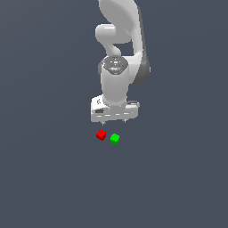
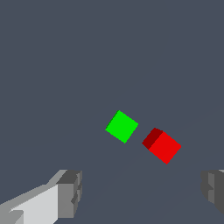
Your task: Stack the red cube on top of the green cube.
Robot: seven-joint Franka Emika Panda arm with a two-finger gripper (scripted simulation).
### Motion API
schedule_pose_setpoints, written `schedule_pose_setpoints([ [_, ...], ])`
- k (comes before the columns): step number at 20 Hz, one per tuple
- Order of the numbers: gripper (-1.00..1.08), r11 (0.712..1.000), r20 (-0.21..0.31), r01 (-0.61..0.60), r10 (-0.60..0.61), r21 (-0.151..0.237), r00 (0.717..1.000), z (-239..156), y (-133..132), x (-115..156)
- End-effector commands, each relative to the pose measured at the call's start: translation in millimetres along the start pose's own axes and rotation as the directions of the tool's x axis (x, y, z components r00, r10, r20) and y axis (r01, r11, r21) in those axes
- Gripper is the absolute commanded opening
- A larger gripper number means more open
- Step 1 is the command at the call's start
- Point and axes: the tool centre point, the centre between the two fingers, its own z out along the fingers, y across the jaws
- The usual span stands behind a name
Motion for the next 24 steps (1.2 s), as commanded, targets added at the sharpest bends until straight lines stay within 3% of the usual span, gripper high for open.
schedule_pose_setpoints([
  [1,1.0,0.999,-0.001,0.038,-0.038,0.0,0.999,4,2,-2],
  [6,1.0,0.99,-0.003,0.138,-0.138,0.0,0.99,14,9,-7],
  [12,1.0,0.961,-0.006,0.278,-0.278,0.0,0.961,28,19,-12],
  [18,1.0,0.911,-0.009,0.412,-0.412,0.0,0.911,43,31,-16],
  [24,1.0,0.843,-0.013,0.539,-0.539,-0.001,0.842,57,42,-18],
])
